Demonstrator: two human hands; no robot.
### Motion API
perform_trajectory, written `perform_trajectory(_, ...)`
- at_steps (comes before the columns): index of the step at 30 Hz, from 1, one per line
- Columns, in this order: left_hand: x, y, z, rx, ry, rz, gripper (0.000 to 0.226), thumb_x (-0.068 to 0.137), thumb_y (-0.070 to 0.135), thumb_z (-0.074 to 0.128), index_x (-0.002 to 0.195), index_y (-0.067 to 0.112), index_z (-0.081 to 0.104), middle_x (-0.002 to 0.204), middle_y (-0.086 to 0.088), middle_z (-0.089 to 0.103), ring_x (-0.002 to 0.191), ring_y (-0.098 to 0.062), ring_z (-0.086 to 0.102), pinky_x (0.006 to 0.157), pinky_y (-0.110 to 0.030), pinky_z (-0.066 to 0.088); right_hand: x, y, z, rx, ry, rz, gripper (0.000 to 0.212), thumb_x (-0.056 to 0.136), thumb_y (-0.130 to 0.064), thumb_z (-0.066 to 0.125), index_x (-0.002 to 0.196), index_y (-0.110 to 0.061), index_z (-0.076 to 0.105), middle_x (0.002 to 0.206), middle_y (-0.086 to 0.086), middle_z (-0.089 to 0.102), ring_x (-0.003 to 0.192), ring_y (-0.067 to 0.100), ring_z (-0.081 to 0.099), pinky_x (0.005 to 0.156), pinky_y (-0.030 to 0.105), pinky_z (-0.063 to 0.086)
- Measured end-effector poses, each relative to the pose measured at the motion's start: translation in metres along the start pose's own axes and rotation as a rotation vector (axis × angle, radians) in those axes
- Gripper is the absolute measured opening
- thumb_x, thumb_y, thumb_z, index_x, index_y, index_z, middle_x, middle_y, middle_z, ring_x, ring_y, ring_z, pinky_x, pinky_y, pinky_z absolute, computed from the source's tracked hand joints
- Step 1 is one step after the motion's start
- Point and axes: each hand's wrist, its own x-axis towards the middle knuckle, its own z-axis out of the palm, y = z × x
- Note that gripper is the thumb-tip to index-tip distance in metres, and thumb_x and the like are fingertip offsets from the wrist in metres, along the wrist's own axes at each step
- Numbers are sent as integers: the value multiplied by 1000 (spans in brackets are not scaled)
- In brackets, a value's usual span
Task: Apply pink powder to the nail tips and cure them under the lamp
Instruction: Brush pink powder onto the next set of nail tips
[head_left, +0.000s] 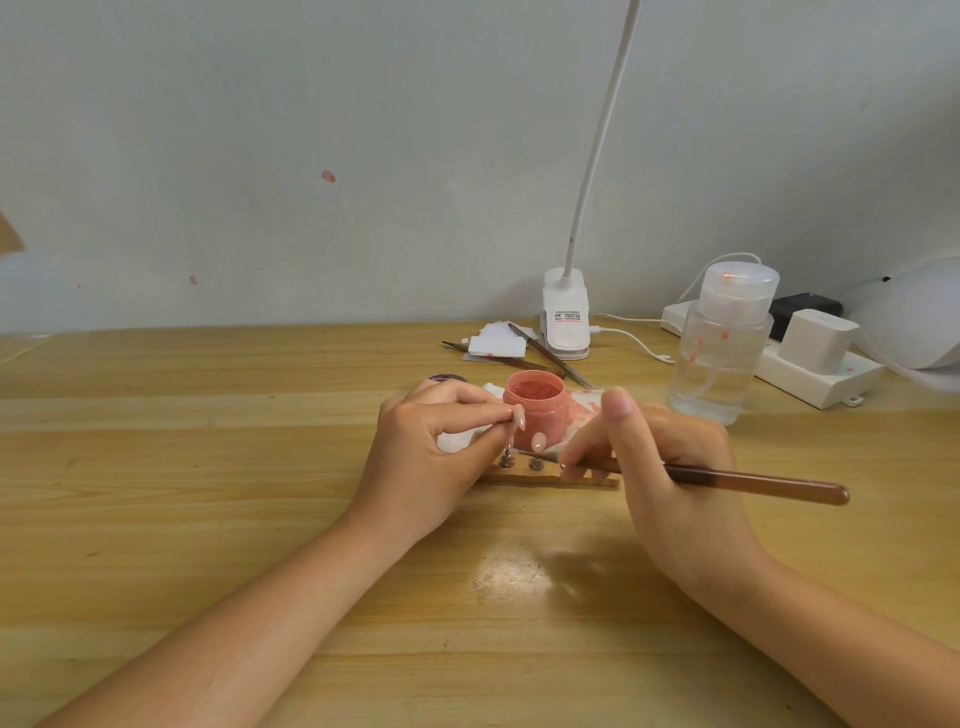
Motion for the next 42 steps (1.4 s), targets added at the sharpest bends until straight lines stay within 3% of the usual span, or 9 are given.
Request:
perform_trajectory(5, 1, -2, 0, -1, 1, 27, 21, 74, 3, 72, 88, 18, 72, 81, 7, 68, 86, -5, 56, 78, -14, 41, 2, 0, 1, -78, 13, -54, 43, 92, -35, 34, 69, -17, 67, 74, -21, 65, 77, -2, 62, 71, 15, 43)
perform_trajectory(9, 1, -3, 1, -21, 12, 41, 14, 73, 7, 72, 84, 16, 73, 81, 8, 69, 83, 4, 56, 79, -10, 39, -1, -1, -2, 63, -13, 34, 52, 90, -40, 34, 60, -13, 67, 61, 2, 66, 60, 7, 61, 60, 16, 44)
perform_trajectory(14, 1, -4, 1, -3, 17, 85, 9, 72, 12, 72, 81, 9, 74, 80, 2, 71, 80, -4, 60, 77, -10, 42, 3, -4, -2, 182, 84, -36, 44, 92, -52, 32, 80, -23, 62, 68, -8, 69, 52, 5, 60, 54, 14, 47)
perform_trajectory(17, 1, -1, 1, -19, 2, 101, 11, 71, 9, 73, 82, 10, 74, 80, 6, 71, 80, -5, 60, 76, -11, 43, 2, -2, -3, 157, 99, 77, 48, 89, -55, 36, 64, -24, 64, 49, 6, 61, 40, 9, 55, 51, 14, 45)
perform_trajectory(19, 0, 0, 0, -37, -14, 118, 9, 72, 16, 71, 81, 17, 73, 82, 12, 70, 79, -5, 59, 77, -20, 45, 2, 0, -5, 70, 85, 67, 44, 86, -47, 42, 60, -19, 63, 53, 2, 64, 47, 5, 59, 53, 15, 46)
perform_trajectory(23, -1, 3, 0, -10, -39, 81, 19, 71, 31, 70, 89, 35, 68, 83, 27, 67, 86, 0, 57, 89, -44, 41, 5, 1, -1, -249, -25, -124, 22, 72, -38, 72, 80, -20, 60, 86, -14, 69, 85, 2, 64, 75, 23, 48)
perform_trajectory(27, -2, 4, 1, 51, -74, 96, 23, 70, 27, 67, 90, 37, 66, 96, 26, 63, 88, 5, 54, 89, -31, 34, 5, 3, 2, -290, -133, -172, 33, 69, -35, 75, 88, -35, 48, 95, -21, 63, 94, -5, 59, 86, 23, 46)
perform_trajectory(33, -3, 1, 2, 81, -98, 97, 10, 69, 24, 68, 77, 27, 73, 89, 26, 63, 86, 5, 52, 87, -27, 30, 6, 2, 2, -255, -115, -181, 19, 71, -24, 71, 83, -18, 57, 83, -8, 69, 86, 8, 65, 79, 45, 52)
perform_trajectory(42, -3, 3, 1, 83, -108, 91, 10, 70, 28, 67, 78, 25, 74, 80, 29, 62, 87, 5, 53, 87, -22, 29, 6, 2, 1, -244, -121, -187, 17, 73, -21, 71, 82, -18, 57, 82, -5, 68, 85, 14, 66, 76, 41, 53)
